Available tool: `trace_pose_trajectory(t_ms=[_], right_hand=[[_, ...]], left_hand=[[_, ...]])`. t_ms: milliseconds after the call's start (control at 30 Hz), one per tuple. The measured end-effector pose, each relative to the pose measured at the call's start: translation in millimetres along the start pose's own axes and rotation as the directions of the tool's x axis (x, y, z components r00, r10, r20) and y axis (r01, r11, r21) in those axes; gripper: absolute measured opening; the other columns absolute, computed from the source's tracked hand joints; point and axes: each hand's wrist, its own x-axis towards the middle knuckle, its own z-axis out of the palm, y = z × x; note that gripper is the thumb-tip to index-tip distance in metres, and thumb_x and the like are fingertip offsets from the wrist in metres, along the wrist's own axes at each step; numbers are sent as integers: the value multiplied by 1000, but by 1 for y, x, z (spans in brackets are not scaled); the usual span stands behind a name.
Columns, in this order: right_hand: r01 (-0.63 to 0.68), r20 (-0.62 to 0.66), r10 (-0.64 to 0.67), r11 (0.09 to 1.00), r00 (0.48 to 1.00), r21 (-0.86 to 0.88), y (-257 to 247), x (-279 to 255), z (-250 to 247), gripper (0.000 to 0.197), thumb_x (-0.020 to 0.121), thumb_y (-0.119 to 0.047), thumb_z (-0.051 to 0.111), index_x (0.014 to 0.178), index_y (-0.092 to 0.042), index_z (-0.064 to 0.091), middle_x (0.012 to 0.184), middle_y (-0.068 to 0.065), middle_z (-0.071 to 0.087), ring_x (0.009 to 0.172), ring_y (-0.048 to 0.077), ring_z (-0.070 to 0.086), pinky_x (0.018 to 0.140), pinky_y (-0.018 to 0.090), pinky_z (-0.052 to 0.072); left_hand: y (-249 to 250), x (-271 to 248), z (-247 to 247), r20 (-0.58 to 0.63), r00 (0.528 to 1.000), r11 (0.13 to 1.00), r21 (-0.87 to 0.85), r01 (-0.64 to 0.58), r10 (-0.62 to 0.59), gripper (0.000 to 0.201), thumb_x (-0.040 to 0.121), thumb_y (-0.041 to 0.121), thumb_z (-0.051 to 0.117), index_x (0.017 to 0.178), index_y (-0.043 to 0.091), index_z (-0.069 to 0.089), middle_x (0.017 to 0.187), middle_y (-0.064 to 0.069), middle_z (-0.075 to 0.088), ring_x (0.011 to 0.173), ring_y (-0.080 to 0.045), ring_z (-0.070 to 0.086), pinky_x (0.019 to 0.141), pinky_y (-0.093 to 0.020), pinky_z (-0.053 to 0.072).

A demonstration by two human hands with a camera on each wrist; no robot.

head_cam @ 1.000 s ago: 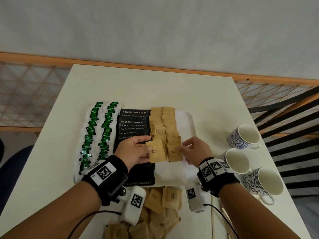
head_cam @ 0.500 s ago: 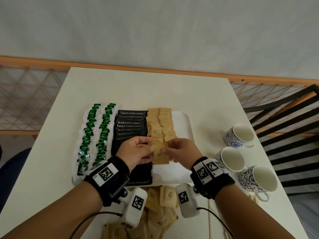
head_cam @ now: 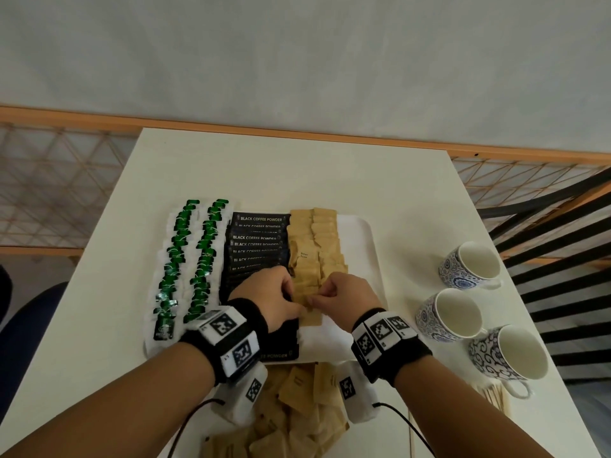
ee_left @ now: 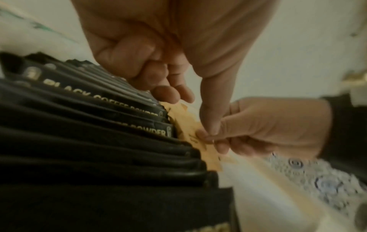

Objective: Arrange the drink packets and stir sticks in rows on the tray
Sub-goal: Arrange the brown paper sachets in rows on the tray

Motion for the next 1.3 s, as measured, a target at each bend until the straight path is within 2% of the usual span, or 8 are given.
trace_pose_trajectory(t_ms=[100, 267, 433, 633, 833, 1033, 1167, 1300], right_hand=[[17, 8, -16, 999, 1000, -45, -1, 1, -2, 18, 81, -37, 66, 77, -22, 57, 80, -5, 63, 77, 13, 58, 70, 29, 51], [87, -114, -83, 996, 990, 36, -7, 17, -17, 13, 88, -37, 61, 96, -26, 62, 78, -8, 61, 67, 8, 57, 61, 23, 47], [151, -129, -165, 982, 978, -110, -20, 55, -28, 29, 94, -36, 54, 122, -28, 57, 108, -5, 53, 81, 7, 49, 75, 19, 39], [190, -52, -204, 963, 978, -190, -28, 75, -31, 12, 91, -31, 59, 97, -24, 66, 103, -3, 55, 90, 11, 53, 78, 22, 40], [174, 18, -175, 951, 984, -257, -33, 75, -31, 14, 90, -32, 60, 98, -24, 69, 110, 0, 56, 97, 17, 58, 90, 35, 49], [161, -121, -163, 987, 979, -27, -23, 54, -39, 19, 89, -28, 62, 107, -27, 66, 94, -7, 57, 82, 8, 53, 77, 22, 43], [6, -70, -8, 1000, 998, -29, 7, 24, -50, 49, 75, -30, 77, 118, -28, 54, 96, -9, 53, 83, 5, 51, 61, 15, 36], [-104, 78, 110, 991, 991, -84, 26, 8, -36, 89, 64, -30, 85, 137, -23, 34, 119, 0, 50, 96, 12, 52, 80, 23, 44]], left_hand=[[9, 2, 4, 60, 997, 976, 208, -66, 55, 36, 74, 53, 68, 81, 26, 45, 88, 8, 53, 78, -14, 54, 67, -30, 44], [12, 8, 8, 91, 993, 942, 319, -102, 76, 31, 81, 46, 62, 96, 22, 50, 104, 0, 53, 94, -23, 57, 79, -39, 49], [13, 11, 11, 98, 990, 930, 345, -125, 97, 33, 85, 43, 60, 107, 20, 52, 109, -1, 52, 100, -23, 55, 79, -35, 49], [14, 13, 15, 88, 989, 910, 390, -145, 119, 35, 88, 42, 57, 115, 20, 52, 114, -1, 53, 106, -24, 52, 83, -38, 48], [15, 17, 19, 72, 987, 902, 402, -157, 140, 36, 90, 37, 51, 125, 26, 50, 116, -1, 54, 106, -24, 52, 82, -38, 50], [14, 21, 19, 75, 980, 903, 381, -199, 185, 37, 90, 30, 52, 127, 32, 48, 118, 0, 53, 105, -25, 52, 81, -39, 49], [19, 20, 18, 37, 981, 909, 371, -189, 189, 26, 90, 20, 51, 115, 28, 55, 116, 2, 51, 102, -24, 52, 80, -39, 50], [24, 21, 18, 27, 981, 907, 377, -187, 190, 14, 91, 16, 52, 104, 21, 54, 115, 0, 50, 101, -24, 52, 82, -41, 51]])
